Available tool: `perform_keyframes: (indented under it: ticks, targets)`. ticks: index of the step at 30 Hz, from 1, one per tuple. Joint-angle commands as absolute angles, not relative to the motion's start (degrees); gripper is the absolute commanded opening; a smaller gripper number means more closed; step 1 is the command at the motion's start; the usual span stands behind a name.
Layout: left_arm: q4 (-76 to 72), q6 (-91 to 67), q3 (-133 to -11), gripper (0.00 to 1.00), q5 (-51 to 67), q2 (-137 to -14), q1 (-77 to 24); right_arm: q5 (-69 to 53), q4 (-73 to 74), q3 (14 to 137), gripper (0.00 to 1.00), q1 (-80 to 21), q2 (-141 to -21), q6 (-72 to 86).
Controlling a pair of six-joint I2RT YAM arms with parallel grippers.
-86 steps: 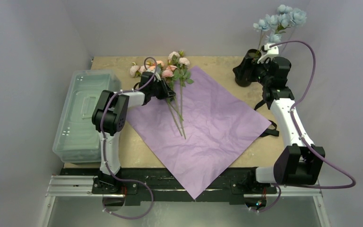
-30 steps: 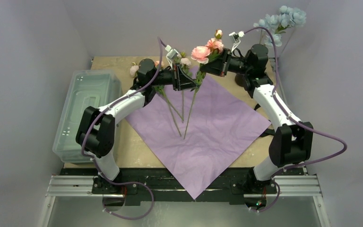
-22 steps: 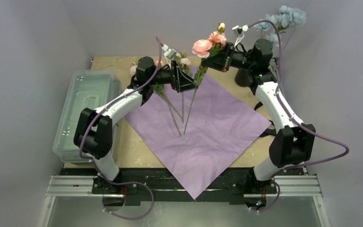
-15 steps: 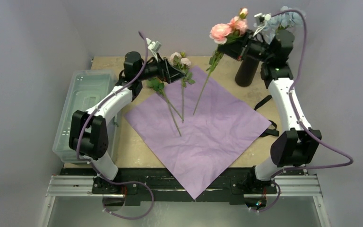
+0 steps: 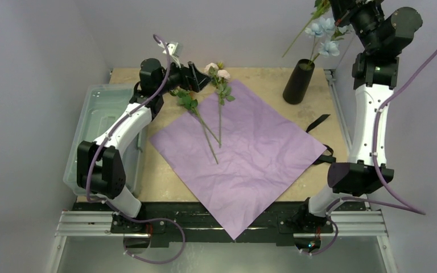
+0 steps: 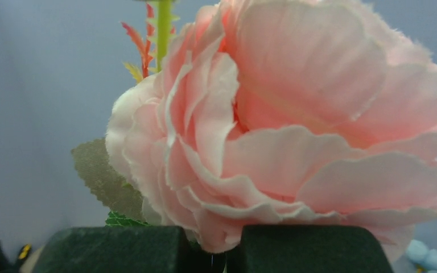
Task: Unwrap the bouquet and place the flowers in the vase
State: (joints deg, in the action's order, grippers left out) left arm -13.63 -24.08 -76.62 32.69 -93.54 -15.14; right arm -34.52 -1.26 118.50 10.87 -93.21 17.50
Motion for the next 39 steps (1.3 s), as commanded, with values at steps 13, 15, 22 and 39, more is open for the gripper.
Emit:
perform_keyframes:
  ticks: [13,15,22,39]
  targets:
    - [-14.06,-23.96,-76.75,1.00,30.44,-92.06,-15.21,-8.70,2.12,123.88,0.00,10.80,-98.64,3.61]
    - [-13.92,-23.79,-76.80,1.00,30.33,-92.25,-15.21,-8.66,2.72,123.14,0.00,10.77,-98.32,3.52]
    - [-13.90,-24.29,-76.30,1.00,30.25,-92.87,-15.21,-9.49,2.59,120.16,0.00,10.81,-97.02,4.04]
    - [-8.00,-22.48,-75.91,1.00,27.04,-93.54,-15.21,-11.51,5.34,118.08,0.01,9.23,-105.95,4.69]
